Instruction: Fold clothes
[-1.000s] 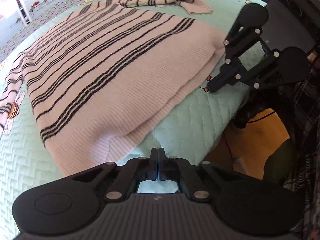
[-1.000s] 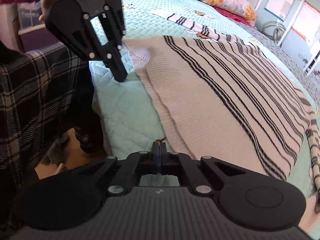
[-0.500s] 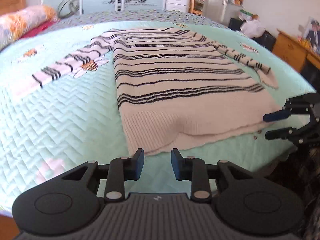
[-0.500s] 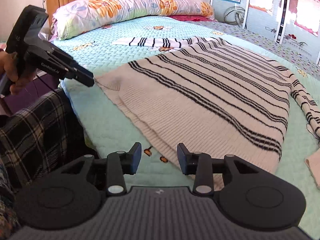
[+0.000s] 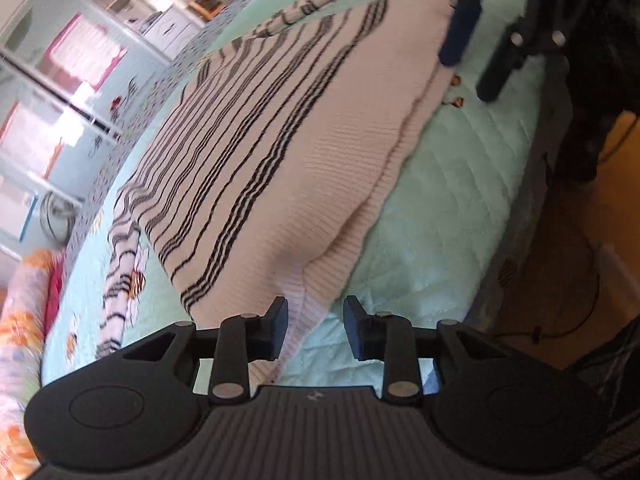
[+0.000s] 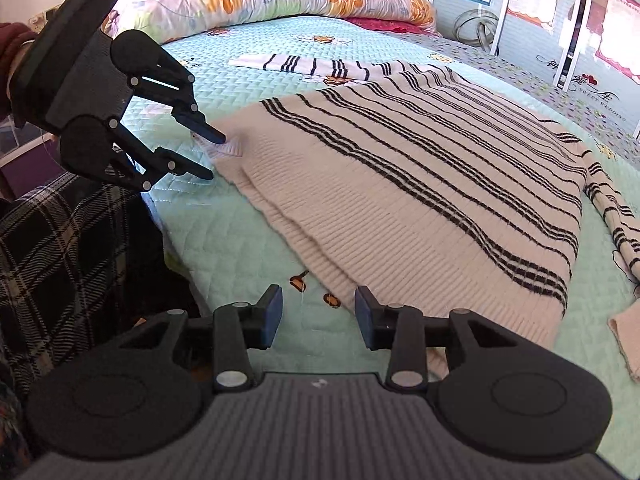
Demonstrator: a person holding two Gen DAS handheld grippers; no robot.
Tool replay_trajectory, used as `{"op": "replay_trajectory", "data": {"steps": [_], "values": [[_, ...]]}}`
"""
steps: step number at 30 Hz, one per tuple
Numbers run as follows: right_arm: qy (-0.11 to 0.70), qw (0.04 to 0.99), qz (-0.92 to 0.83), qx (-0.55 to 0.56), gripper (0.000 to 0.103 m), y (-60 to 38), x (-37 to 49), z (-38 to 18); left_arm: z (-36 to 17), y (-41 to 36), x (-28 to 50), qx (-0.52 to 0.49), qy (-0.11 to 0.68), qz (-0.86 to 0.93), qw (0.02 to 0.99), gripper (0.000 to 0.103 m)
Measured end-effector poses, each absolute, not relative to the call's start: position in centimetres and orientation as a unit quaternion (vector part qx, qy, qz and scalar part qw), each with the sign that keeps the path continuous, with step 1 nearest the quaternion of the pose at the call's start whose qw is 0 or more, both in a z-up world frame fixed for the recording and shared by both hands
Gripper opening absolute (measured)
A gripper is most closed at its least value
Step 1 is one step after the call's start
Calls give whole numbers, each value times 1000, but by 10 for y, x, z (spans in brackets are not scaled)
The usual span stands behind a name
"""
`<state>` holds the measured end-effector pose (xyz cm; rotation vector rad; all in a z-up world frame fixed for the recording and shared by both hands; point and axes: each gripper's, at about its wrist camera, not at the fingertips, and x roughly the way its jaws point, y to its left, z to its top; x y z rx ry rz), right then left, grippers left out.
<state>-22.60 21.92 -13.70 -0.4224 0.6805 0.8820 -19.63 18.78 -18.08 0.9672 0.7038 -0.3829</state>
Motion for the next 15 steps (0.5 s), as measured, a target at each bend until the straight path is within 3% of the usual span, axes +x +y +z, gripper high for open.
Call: {"op": "replay_trajectory", "data": {"steps": [5, 7, 11, 15], "values": [[317, 829, 415, -199, 43, 218, -228, -139, -195, 180, -212, 553, 275, -183, 765, 31], [317, 830, 413, -198, 43, 216, -228, -140, -197, 181, -216, 568, 268, -188, 756, 22], [320, 832, 411, -191, 45, 212, -228, -141, -198, 185, -221, 586, 260, -199, 742, 19], [318, 833, 410, -190, 47, 213, -229, -141, -200, 189, -226, 604, 251, -210, 727, 0]]}}
